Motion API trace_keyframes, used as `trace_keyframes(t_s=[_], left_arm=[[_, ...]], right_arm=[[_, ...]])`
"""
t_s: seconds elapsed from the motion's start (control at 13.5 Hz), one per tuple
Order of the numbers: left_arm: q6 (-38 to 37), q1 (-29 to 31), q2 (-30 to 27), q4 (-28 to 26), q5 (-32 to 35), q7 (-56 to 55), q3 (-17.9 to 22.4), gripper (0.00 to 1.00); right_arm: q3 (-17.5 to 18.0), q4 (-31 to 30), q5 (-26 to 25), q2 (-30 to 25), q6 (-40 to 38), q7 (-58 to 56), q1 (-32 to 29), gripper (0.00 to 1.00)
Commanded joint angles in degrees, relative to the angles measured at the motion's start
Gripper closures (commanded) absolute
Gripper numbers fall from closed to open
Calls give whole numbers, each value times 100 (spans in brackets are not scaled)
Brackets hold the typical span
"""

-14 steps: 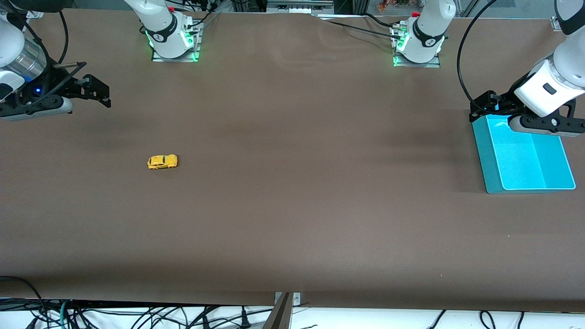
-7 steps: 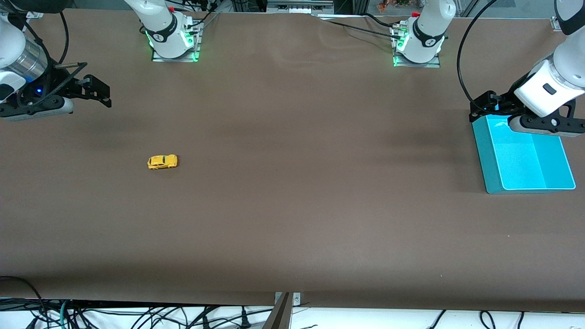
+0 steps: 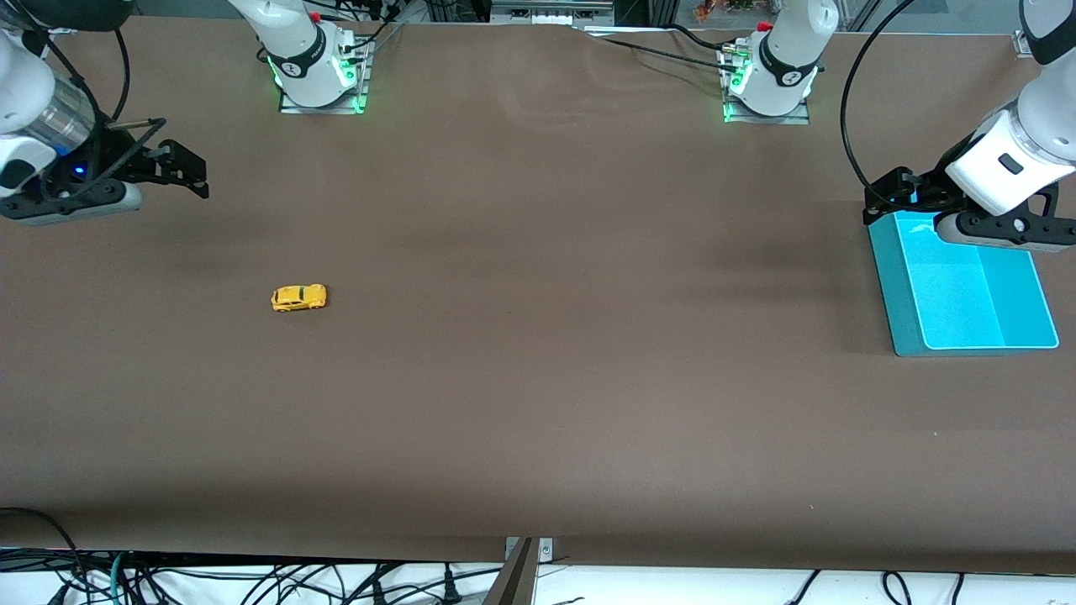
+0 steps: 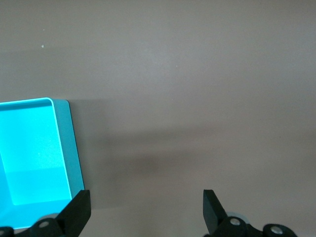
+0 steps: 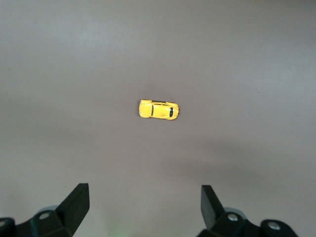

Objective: Wind and store yellow beetle car
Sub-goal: 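Reach the right gripper down to the yellow beetle car and grasp it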

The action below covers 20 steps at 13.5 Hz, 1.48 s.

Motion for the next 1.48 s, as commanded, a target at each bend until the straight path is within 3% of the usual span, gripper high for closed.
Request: trace_keyframes(t_s=[0.0, 0.59, 0.89, 1.26, 1.41], left_arm=[[-147, -8, 89, 208, 86, 26, -13, 0], [-147, -8, 89, 208, 86, 26, -13, 0], [-147, -8, 98, 217, 86, 26, -13, 0], [-147, -8, 98, 217, 86, 26, -13, 0], [-147, -8, 89, 208, 86, 26, -13, 0]], right_arm=[[-78, -684, 29, -1, 520, -1284, 63, 0], [-87, -2312, -41, 885, 3331, -5477, 54, 0], [-87, -2471, -41, 1623, 4395, -7008, -7, 0], [-87, -2471, -41, 2300, 5275, -7950, -113, 0], [-87, -2471, -41, 2416, 5408, -7978, -139, 5]])
